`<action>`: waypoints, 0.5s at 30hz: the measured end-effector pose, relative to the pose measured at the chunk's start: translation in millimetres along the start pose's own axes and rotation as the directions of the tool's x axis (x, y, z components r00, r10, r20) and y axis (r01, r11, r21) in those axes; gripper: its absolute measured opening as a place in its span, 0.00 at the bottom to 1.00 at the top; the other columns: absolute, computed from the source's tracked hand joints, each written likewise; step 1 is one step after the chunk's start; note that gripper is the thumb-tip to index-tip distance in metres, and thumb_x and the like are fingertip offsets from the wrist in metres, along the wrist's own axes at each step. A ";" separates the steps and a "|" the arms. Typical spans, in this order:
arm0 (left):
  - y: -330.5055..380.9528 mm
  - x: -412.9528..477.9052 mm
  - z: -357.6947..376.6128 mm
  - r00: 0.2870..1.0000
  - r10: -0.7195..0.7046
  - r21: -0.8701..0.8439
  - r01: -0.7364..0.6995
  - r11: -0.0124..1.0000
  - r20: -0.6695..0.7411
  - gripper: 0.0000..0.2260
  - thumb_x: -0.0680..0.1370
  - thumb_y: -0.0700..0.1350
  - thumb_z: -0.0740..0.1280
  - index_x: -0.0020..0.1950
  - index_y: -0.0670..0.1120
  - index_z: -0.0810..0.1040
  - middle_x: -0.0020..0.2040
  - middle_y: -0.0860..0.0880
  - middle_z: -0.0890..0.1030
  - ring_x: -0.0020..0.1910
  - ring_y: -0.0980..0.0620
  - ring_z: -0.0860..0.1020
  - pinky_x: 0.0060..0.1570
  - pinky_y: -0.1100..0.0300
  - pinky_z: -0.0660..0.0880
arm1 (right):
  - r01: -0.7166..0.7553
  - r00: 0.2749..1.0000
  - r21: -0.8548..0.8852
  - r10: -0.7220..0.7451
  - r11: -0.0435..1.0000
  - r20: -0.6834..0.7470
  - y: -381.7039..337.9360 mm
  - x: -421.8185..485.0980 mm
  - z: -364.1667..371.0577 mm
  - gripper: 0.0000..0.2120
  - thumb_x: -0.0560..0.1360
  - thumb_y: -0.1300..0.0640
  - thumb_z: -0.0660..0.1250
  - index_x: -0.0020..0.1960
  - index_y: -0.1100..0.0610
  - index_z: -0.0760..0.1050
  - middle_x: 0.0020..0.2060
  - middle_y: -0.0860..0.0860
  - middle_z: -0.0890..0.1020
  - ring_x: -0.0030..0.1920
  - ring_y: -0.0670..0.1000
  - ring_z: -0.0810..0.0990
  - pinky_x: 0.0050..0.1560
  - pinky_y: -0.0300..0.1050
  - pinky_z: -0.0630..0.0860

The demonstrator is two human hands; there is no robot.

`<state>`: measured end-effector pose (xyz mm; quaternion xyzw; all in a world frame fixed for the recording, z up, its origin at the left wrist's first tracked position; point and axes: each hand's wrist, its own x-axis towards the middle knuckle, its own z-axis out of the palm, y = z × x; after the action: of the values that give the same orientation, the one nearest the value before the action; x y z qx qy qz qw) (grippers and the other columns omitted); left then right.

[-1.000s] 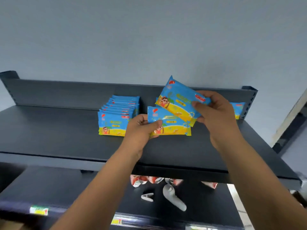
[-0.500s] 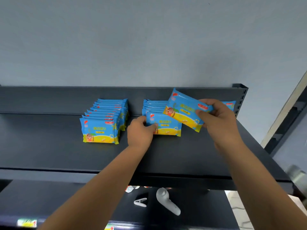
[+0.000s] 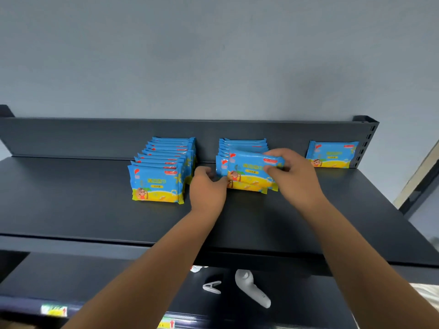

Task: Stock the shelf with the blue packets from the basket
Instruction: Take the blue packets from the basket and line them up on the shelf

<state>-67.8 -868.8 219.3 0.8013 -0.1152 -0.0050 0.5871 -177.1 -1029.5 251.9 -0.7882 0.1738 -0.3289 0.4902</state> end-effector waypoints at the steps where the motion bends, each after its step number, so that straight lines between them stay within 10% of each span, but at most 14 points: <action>1: -0.7 0.2 -1.9 1.000 -0.008 -0.019 0.009 1.000 0.014 0.20 0.77 0.45 0.74 0.66 0.45 0.73 0.57 0.52 0.78 0.52 0.53 0.77 0.51 0.57 0.73 | 0.010 1.000 -0.028 -0.010 1.000 0.006 4.1 0.6 6.1 0.13 0.75 0.61 0.72 0.55 0.45 0.81 0.50 0.46 0.86 0.47 0.50 0.85 0.47 0.47 0.81; 6: -0.9 -3.1 -5.3 0.995 0.021 -0.053 -0.016 0.998 0.102 0.21 0.73 0.36 0.73 0.63 0.47 0.74 0.58 0.54 0.80 0.56 0.55 0.80 0.58 0.53 0.79 | 0.235 0.967 -0.333 -0.256 0.913 -0.021 15.0 -2.3 24.1 0.14 0.73 0.61 0.76 0.58 0.51 0.84 0.55 0.45 0.75 0.57 0.44 0.75 0.58 0.31 0.70; 15: -5.0 -2.2 -6.4 0.997 0.013 0.023 -0.015 1.000 0.070 0.13 0.78 0.47 0.73 0.59 0.48 0.75 0.55 0.51 0.80 0.54 0.53 0.79 0.52 0.56 0.78 | 0.192 0.961 -0.543 -0.268 0.817 -0.064 13.5 -6.4 31.5 0.26 0.73 0.57 0.76 0.70 0.53 0.74 0.68 0.53 0.70 0.67 0.54 0.69 0.63 0.47 0.71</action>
<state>-68.2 -861.0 216.3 0.8067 -0.1413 -0.0278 0.5731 -159.3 -1011.2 228.1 -0.8835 0.1947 -0.3783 0.1960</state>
